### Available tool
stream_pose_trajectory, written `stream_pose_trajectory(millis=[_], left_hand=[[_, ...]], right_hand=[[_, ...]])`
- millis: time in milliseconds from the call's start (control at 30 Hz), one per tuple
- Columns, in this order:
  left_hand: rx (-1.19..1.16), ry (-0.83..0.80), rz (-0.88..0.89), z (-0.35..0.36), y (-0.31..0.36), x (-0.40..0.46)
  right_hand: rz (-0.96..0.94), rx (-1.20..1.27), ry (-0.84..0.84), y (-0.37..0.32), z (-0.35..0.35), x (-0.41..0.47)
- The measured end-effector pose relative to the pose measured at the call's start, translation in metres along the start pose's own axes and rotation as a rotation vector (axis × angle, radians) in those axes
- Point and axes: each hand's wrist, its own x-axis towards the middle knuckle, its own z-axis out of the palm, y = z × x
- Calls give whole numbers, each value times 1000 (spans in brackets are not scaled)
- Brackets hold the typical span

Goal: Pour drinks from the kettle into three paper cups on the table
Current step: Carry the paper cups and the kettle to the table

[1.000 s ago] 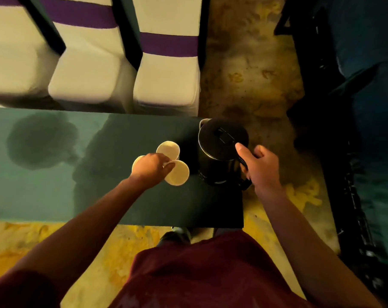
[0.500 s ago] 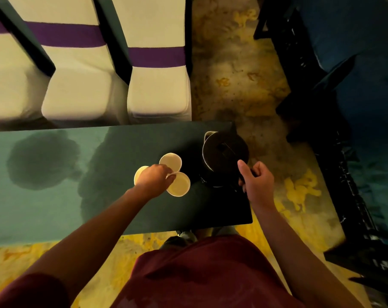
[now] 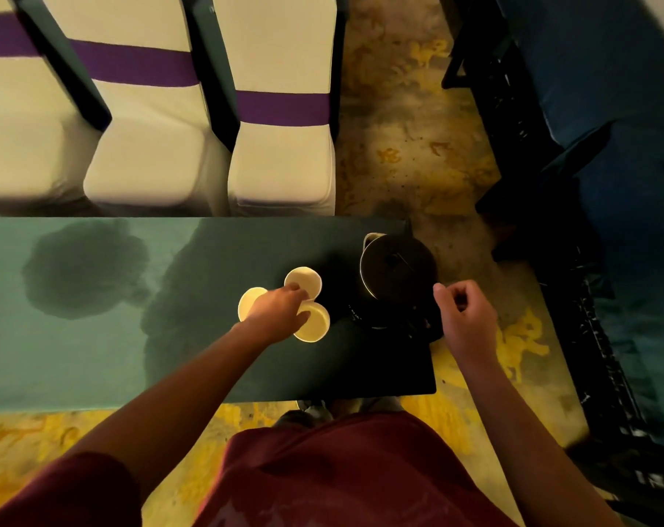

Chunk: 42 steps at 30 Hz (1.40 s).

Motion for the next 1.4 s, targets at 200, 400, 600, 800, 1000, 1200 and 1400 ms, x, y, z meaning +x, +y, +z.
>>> stream_pose_trajectory(millis=[200, 400, 600, 800, 1000, 1200, 1400], left_hand=[[-102, 53, 59, -4, -5, -7], [-166, 159, 146, -27, -15, -22], [-262, 536, -54, -32, -42, -44], [-207, 160, -405, -4, -60, -47], [-427, 136, -462, 16, -55, -43], [-554, 143, -503, 17, -60, -59], [-569, 132, -482, 26, -56, -67]], right_hand=[[-387, 94, 205, -24, 2, -6], [-547, 262, 25, -80, 17, -20], [-432, -17, -555, -79, 68, -42], [-285, -675, -900, -42, 109, -52], [-189, -734, -948, -32, 118, -49], [-173, -672, -919, -24, 106, -52], [-135, -620, -927, -15, 103, -61]])
